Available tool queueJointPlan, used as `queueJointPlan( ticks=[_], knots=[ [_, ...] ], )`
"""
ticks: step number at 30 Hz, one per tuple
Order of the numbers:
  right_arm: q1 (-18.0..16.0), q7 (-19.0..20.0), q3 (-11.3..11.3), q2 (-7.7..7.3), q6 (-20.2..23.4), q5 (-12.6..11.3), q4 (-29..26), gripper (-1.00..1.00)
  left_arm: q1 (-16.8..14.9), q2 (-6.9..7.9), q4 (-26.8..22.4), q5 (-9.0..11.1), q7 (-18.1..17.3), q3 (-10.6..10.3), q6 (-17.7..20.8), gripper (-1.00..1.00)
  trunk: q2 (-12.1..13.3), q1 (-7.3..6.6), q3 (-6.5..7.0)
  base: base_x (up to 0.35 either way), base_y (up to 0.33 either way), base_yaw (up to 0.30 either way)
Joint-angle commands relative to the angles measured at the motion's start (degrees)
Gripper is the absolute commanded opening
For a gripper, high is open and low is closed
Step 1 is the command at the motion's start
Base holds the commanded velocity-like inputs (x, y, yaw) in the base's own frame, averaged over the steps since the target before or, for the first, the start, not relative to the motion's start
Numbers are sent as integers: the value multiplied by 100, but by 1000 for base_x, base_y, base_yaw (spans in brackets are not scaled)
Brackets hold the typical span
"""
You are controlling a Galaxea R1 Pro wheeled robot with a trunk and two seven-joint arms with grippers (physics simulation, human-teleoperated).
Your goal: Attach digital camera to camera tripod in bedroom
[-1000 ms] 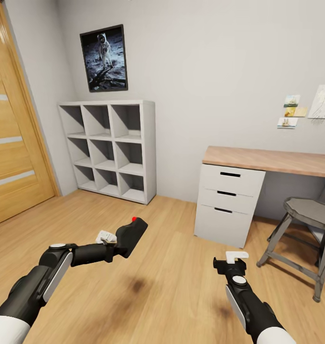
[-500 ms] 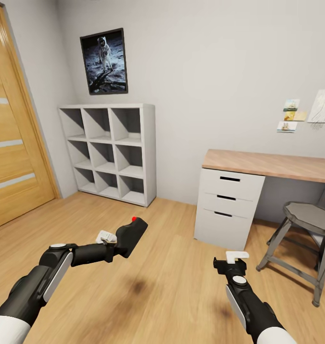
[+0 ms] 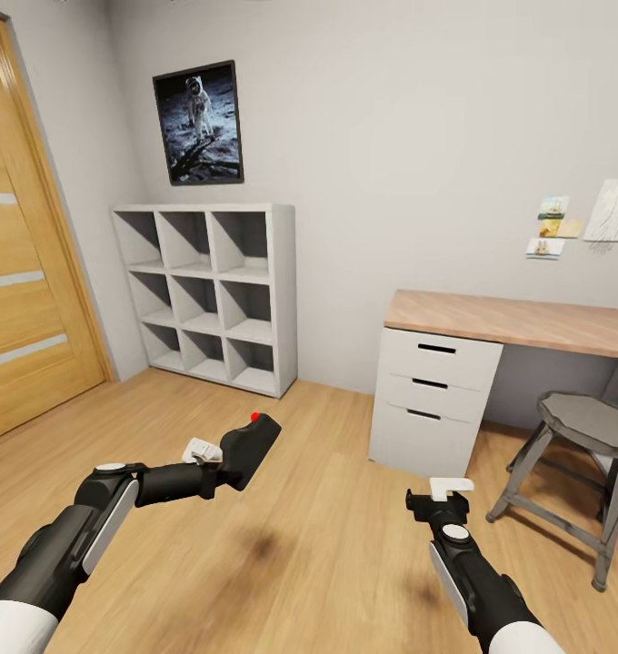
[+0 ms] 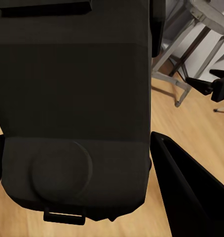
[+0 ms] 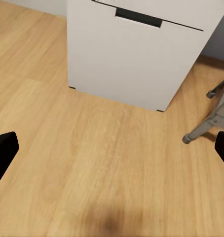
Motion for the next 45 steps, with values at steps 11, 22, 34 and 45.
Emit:
queueJointPlan(
  ticks=[11,22,34,45],
  knots=[
    [-1,-15,7,0,43,31,-10,100,-4,5,-2,29,2,-8,28,-100,440,-243,192,0,0,0],
    [-1,-15,12,7,53,31,-10,100,-4,-29,6,35,42,-11,28,-100,881,-485,389,0,0,0],
    [-1,-15,12,-8,62,13,-9,100,-4,-133,16,12,61,-17,29,-100,1362,-748,605,0,0,0],
    [-1,-15,12,-2,54,16,-3,100,-4,-136,16,8,60,-17,28,-100,1804,-990,802,0,0,0]
  ],
)
